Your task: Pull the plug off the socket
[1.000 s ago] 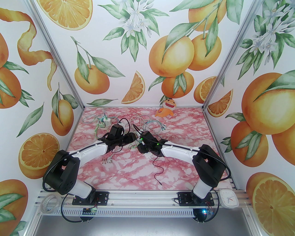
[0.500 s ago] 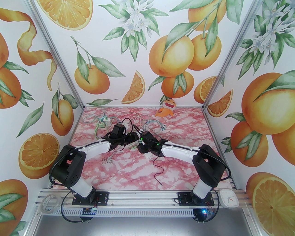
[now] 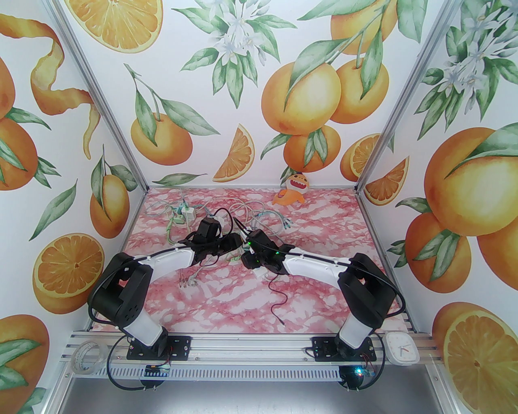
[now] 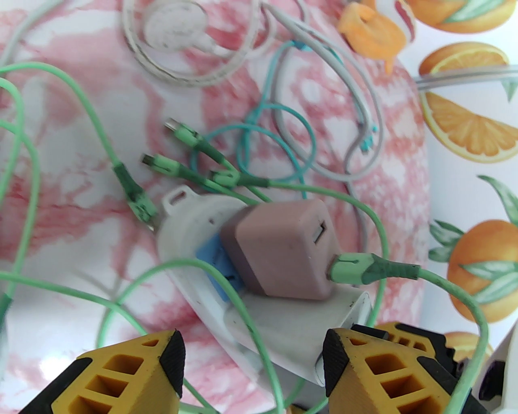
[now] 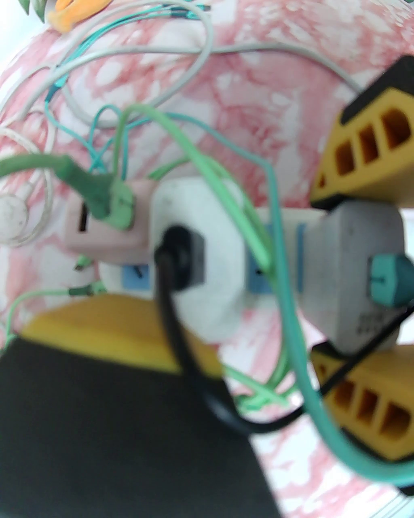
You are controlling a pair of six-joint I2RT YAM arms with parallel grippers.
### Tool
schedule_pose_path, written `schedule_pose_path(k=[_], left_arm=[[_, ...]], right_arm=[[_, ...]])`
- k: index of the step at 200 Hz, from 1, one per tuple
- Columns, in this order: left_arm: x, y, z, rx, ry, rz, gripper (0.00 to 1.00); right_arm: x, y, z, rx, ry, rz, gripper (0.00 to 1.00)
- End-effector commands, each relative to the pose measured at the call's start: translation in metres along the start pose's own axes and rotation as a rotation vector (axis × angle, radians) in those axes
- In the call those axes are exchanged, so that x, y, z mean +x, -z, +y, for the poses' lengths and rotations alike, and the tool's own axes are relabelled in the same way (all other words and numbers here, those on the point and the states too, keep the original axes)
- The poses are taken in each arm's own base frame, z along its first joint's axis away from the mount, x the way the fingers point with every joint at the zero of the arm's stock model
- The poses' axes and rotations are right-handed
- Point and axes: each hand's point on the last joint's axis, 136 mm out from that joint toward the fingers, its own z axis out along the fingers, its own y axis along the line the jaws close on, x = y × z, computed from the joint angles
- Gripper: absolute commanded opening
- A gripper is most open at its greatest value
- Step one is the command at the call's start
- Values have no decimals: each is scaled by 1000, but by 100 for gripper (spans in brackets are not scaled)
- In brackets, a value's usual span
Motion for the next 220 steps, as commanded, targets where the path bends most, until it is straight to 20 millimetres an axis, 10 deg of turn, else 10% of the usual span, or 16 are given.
schedule_pose_path(k=[1,220], left_arm=[[29,-10,46,-168,14,96,57],[39,-15,51,-195,-49,135,57]], right_arm=[[11,-5,3,-30,13,40,40],[-28,29,4,2,49,-38,36]])
